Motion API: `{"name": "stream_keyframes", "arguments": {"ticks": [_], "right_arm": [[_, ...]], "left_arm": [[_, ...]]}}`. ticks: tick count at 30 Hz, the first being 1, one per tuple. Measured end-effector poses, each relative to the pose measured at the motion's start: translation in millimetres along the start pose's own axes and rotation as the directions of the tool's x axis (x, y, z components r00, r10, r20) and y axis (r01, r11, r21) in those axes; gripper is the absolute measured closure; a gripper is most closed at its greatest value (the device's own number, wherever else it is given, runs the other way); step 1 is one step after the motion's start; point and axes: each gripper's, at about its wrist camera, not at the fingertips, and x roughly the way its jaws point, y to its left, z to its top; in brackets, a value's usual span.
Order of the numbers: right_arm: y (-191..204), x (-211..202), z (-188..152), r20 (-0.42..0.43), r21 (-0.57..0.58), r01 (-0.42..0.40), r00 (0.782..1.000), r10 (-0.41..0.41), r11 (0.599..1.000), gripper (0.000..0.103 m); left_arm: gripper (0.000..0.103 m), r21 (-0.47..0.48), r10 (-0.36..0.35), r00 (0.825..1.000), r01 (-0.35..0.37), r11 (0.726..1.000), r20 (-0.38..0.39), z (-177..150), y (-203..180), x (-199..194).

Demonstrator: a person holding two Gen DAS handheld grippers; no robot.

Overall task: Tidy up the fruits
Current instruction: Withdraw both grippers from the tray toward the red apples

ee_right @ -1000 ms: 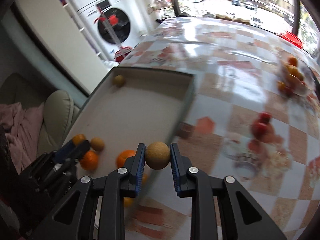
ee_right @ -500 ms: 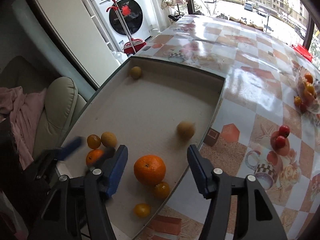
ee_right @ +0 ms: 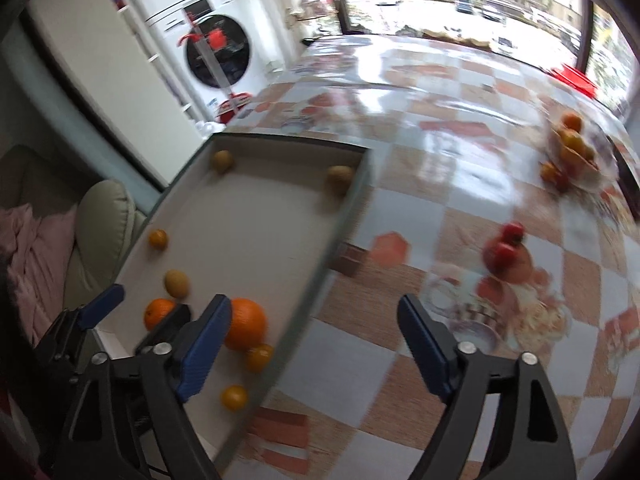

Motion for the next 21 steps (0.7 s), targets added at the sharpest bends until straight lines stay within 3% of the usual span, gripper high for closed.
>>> {"name": "stream_keyframes", "arguments": {"ticks": [3, 13, 21], "right_arm": [[-21.0, -5.6, -5.3, 0.01, 0.054, 0.016, 1.0, -0.016, 0.998, 0.0], [-95.3, -29.3, -36.4, 0.028, 0.194, 0.082, 0.996, -0.089, 0.978, 0.0], [-159.4, -41.6, -62.9, 0.008, 0.319, 0.117, 0.992, -0.126, 0.941, 0.0]], "left_arm": [[0.012, 0.027, -0.005, 1.0, 0.005, 1.0, 0.001, 1.5, -11.6, -3.7], [0.012, 0.155, -0.036, 0.999, 0.034, 0.987, 0.011, 3.1, -74.3, -21.6], [0.012, 0.289, -0.049, 0.999, 0.046, 0.956, 0.002, -7.0, -134.9, -29.2]]}}
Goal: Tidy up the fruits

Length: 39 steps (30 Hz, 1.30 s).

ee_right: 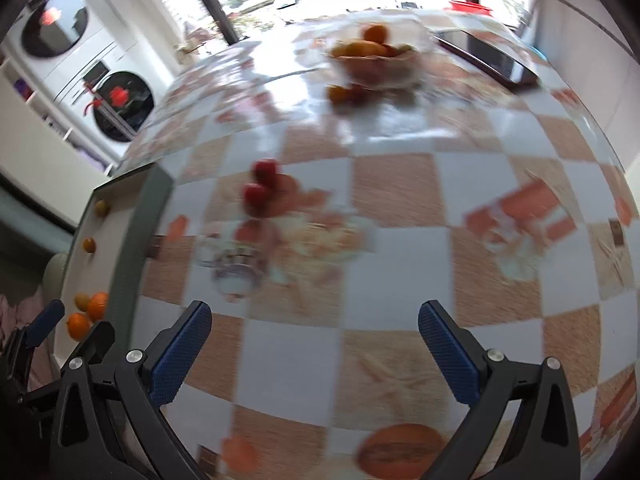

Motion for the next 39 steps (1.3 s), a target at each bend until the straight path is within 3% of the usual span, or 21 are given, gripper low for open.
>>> {"name": "stream_keyframes", "arguments": {"ticks": [8, 17, 39], "right_arm": [[-44.0, -6.0, -7.9, 0.035, 0.02, 0.129, 0.991, -0.129, 0.991, 0.0], [-57.3, -10.5, -22.9, 0.069, -0.017, 0.168, 0.984, -0.166, 0.986, 0.0], [-50.6, -4.3, -26.3, 0.086, -0.063, 0.214, 0.974, -0.209, 0.975, 0.0]], "left_arm": [[0.012, 0.067, -0.027, 0.998, 0.03, 0.997, -0.049, 2.3, -40.5, 5.8], [0.012, 0.155, -0.046, 0.992, 0.064, 0.986, -0.117, -19.5, -84.6, 19.9], [0.012, 0.154, -0.018, 0.991, 0.039, 0.987, -0.135, -19.3, -81.3, 28.3]]}}
